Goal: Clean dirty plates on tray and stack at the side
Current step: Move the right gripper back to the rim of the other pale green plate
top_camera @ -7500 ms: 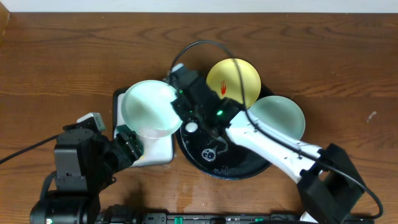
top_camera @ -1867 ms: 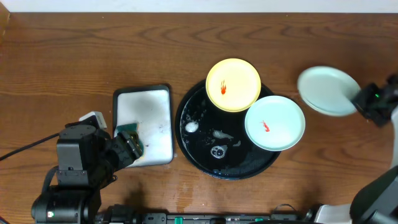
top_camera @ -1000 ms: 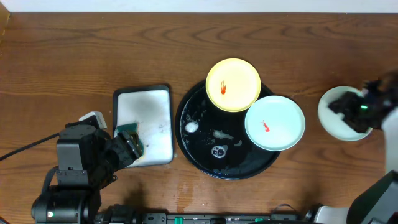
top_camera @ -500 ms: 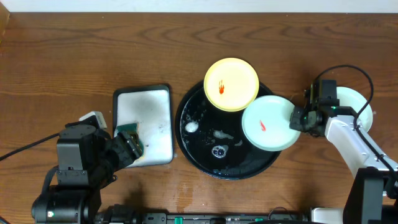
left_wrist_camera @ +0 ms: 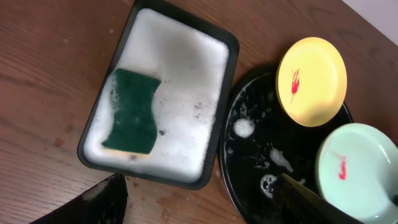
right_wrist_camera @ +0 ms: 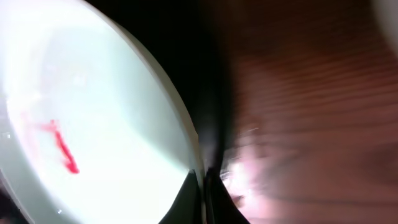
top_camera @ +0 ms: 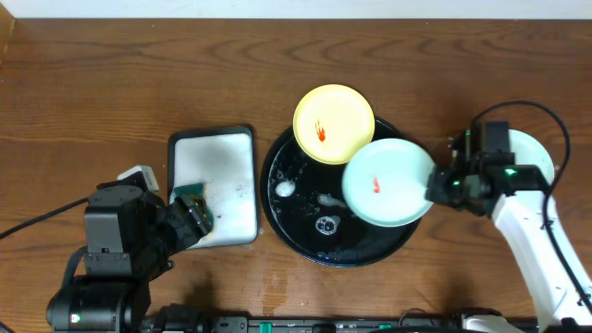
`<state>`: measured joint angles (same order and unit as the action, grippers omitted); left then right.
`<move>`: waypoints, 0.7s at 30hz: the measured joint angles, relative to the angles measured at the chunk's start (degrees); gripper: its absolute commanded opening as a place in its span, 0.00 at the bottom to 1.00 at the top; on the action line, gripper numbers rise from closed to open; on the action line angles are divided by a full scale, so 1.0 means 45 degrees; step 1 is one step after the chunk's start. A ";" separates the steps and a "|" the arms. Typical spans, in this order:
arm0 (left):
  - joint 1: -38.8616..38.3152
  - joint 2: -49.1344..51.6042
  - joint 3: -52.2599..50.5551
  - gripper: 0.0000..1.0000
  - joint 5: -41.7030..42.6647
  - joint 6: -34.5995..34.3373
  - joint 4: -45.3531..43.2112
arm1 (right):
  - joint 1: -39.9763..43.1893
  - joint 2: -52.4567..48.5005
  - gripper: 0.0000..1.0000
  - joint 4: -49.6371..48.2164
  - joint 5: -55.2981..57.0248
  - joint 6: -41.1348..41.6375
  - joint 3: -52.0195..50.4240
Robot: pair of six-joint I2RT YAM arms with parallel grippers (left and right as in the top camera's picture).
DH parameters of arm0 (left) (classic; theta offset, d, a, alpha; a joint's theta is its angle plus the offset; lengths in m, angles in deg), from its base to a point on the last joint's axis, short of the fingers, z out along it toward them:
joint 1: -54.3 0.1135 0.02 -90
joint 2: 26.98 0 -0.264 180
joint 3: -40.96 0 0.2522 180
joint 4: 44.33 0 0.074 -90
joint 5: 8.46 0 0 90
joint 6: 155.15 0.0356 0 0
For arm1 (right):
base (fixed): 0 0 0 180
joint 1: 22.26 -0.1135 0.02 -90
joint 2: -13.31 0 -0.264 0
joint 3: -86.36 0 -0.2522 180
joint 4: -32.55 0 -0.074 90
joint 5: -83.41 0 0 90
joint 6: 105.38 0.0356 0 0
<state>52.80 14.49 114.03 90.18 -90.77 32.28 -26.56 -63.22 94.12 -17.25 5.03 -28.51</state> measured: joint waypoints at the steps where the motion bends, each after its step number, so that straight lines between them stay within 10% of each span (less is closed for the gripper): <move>1: 0.0000 0.0000 0.0000 0.75 0.0000 0.0000 -0.0005 | -0.0413 -0.0019 0.01 -0.0092 -0.0126 0.0403 -0.0073; 7: 0.0000 0.0000 0.0000 0.76 0.0000 0.0000 -0.0010 | -0.3269 -0.0379 0.01 -0.2069 0.0257 0.3764 -0.1661; 11: 0.0000 0.0000 0.0000 0.75 0.0005 0.0000 -0.0005 | -0.4537 -0.0724 0.20 -0.2885 0.1185 0.4945 -0.2351; 21: 0.0000 0.0568 0.0019 0.75 0.0155 0.0559 0.0034 | -0.4799 -0.0690 0.29 -0.0588 0.1132 0.0107 0.1472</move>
<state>52.80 17.05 114.12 90.88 -88.26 32.44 -48.15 -66.33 91.48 -12.16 5.51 -21.88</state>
